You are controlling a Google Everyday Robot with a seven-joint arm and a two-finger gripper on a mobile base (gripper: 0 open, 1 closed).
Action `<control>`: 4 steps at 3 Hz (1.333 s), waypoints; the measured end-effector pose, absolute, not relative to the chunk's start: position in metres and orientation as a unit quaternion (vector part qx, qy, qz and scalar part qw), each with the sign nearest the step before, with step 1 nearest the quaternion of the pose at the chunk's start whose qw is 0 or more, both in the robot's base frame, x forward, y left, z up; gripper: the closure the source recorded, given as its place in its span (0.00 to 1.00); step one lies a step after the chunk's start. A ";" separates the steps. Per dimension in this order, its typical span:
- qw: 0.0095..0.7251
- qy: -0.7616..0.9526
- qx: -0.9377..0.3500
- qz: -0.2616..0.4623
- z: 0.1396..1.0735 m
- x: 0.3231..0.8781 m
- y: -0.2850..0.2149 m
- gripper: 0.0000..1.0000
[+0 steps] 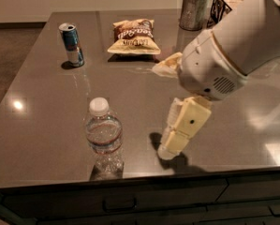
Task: Knock water bottle over
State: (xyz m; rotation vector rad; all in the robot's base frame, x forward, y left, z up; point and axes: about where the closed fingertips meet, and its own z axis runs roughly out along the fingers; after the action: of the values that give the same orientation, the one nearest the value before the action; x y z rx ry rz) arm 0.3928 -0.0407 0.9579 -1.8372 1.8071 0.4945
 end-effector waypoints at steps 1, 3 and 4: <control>0.281 0.635 -0.682 0.231 0.958 0.378 -0.001 0.00; 0.301 0.603 -0.686 0.275 0.942 0.363 0.047 0.18; 0.302 0.605 -0.679 0.288 0.941 0.363 0.056 0.41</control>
Offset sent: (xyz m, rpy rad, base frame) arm -0.0327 0.1032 -0.0185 0.2555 0.0407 0.1587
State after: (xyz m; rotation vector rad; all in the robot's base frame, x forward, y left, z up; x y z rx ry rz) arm 0.3633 0.0561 0.9410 -1.8002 1.6035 0.7638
